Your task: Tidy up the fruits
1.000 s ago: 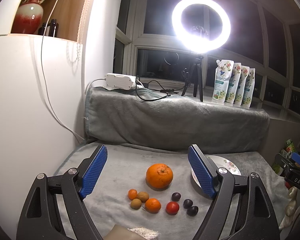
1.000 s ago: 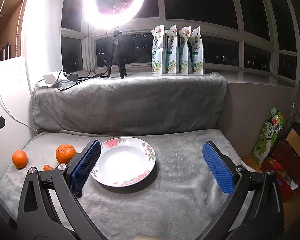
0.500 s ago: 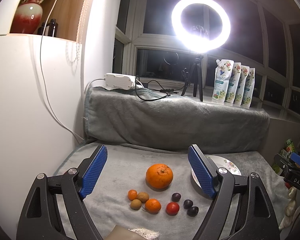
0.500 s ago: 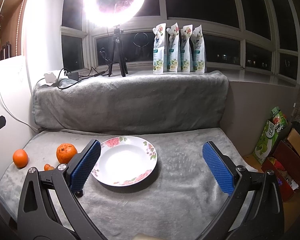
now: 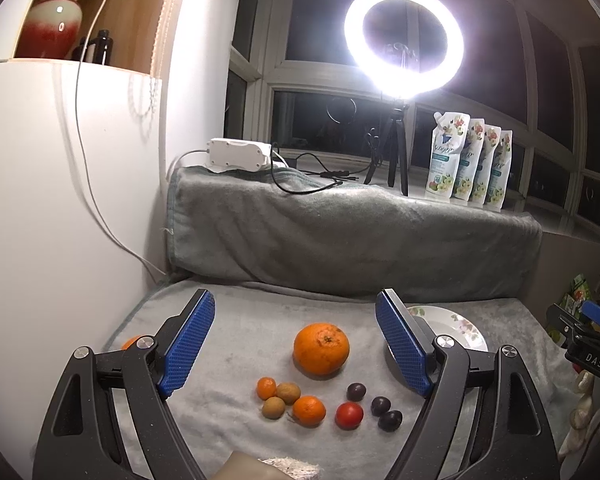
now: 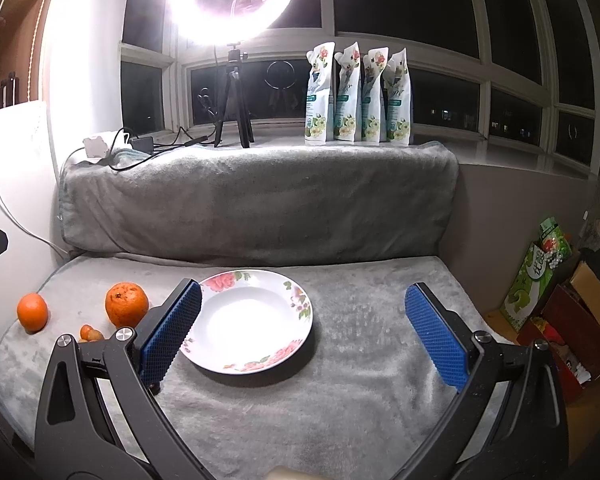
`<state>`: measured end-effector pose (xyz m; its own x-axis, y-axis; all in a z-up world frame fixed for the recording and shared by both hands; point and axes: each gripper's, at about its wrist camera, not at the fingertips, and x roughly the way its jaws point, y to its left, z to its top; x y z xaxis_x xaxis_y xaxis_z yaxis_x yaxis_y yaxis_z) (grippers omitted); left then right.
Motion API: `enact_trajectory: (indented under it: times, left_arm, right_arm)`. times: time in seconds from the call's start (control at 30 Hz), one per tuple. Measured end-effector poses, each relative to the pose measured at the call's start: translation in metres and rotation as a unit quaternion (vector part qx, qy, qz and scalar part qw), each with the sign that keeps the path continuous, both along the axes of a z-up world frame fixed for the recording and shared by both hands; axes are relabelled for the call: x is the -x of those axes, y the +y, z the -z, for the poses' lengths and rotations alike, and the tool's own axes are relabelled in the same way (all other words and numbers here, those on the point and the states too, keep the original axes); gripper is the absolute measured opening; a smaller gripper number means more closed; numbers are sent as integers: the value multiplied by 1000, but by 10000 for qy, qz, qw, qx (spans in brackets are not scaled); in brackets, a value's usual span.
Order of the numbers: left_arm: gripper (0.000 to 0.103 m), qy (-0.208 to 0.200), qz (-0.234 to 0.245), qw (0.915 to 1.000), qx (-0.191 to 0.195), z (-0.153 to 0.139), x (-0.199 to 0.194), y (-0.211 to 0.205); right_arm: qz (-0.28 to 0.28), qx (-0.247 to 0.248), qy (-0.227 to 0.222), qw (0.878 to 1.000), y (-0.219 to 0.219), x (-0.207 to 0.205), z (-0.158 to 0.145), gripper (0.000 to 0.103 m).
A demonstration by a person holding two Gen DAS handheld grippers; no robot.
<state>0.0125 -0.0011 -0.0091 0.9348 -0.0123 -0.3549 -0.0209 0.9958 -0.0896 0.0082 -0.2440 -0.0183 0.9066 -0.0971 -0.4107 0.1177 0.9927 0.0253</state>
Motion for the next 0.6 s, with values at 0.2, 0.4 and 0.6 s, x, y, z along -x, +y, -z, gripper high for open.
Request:
enact_trajectory:
  times: [0.2,0.4,0.6]
  left_arm:
    - [83,92,2,10000,12,5,-7,2]
    - [83,216,39,9998,28,12,-17,3]
    - [83,335,52,9994,79,20,-25,7]
  right_arm:
    - [-20,7,80,10000,0,-10,-2,103]
    - [-6,14,127,9999,-2,-17,-2,103]
    - [-39,69,190,9998,3,-27,-1,103]
